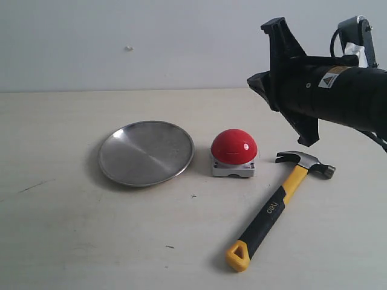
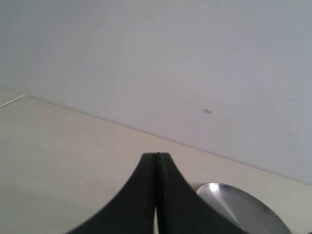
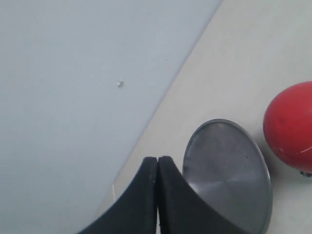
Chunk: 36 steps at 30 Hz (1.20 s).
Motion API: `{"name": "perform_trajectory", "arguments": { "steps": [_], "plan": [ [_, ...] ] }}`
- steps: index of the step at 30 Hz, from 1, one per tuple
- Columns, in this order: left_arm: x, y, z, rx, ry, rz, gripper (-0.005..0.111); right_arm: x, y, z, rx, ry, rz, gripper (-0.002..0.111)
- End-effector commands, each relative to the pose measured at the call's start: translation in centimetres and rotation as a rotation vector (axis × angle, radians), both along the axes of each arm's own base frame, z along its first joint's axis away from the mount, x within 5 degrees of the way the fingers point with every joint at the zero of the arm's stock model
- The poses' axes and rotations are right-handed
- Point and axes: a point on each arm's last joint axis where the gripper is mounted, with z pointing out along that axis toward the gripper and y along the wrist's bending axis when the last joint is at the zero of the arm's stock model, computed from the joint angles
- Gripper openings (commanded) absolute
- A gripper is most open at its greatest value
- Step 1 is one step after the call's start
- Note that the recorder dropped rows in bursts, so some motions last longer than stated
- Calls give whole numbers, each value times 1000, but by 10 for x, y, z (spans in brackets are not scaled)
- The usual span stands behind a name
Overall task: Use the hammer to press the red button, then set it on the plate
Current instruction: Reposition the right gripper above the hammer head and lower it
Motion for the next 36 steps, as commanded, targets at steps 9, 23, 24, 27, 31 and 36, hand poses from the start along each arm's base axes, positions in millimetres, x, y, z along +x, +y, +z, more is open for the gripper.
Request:
{"name": "perform_trajectory", "arguments": {
  "steps": [9,23,24,27,31,36],
  "plan": [
    [-1,0,-1,0,-6,0,0,27,16,1,-33,162,68,0],
    [-1,0,-1,0,-6,0,0,50,-6,6,-546,600,-163,0],
    [-1,0,-1,0,-6,0,0,48,-9,9,-556,635,-202,0],
    [-1,0,-1,0,-6,0,0,50,-10,17,-515,639,-247,0],
    [-1,0,-1,0,-6,0,0,53,1,18,-327,623,-264,0],
    [-1,0,-1,0,-6,0,0,56,4,9,-334,652,-246,0]
  ]
}}
